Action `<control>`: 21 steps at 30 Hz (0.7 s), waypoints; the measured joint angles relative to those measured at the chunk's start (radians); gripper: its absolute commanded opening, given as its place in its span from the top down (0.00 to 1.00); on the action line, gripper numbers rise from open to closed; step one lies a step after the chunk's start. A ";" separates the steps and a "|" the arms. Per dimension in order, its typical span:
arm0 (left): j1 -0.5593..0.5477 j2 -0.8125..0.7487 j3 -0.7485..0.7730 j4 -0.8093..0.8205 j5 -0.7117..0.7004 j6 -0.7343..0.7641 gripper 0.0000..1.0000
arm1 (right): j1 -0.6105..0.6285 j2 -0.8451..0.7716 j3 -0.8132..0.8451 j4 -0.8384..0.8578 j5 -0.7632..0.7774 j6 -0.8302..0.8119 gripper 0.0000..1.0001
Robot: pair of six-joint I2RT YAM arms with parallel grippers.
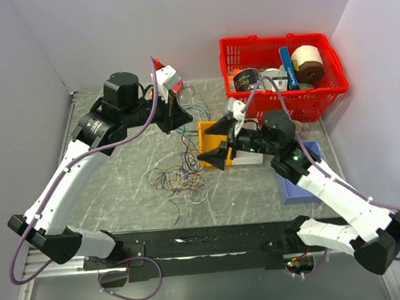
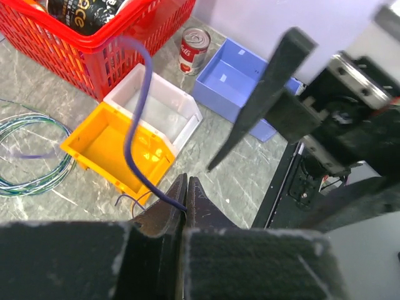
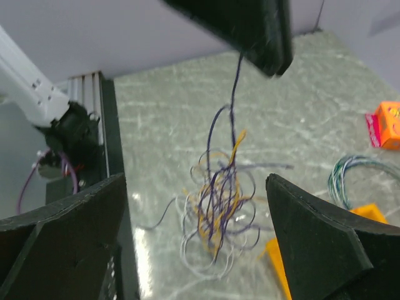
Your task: Untangle the cables
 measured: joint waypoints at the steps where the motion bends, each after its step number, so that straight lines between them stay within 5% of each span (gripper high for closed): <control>1: 0.000 0.001 0.002 -0.002 -0.002 0.000 0.99 | 0.001 0.015 0.003 0.027 0.001 0.008 0.12; 7: 0.000 0.001 0.019 -0.008 -0.012 0.000 0.99 | 0.013 0.178 0.010 0.090 0.020 0.064 0.32; 8: 0.000 0.001 0.019 -0.008 -0.012 -0.001 0.99 | 0.014 0.196 0.010 0.092 0.018 0.069 0.41; 9: 0.001 0.001 0.019 -0.008 -0.012 -0.002 0.99 | 0.016 0.215 0.010 0.097 0.014 0.079 0.66; 12: 0.003 0.001 0.019 -0.008 -0.015 -0.005 0.99 | 0.027 0.241 0.012 0.105 0.013 0.094 1.00; 17: 0.030 0.008 0.072 -0.043 -0.073 -0.011 0.99 | 0.035 0.243 0.006 0.139 0.022 0.112 1.00; 21: 0.088 0.030 0.277 -0.077 -0.143 -0.011 0.99 | 0.035 0.264 -0.034 0.177 0.027 0.133 1.00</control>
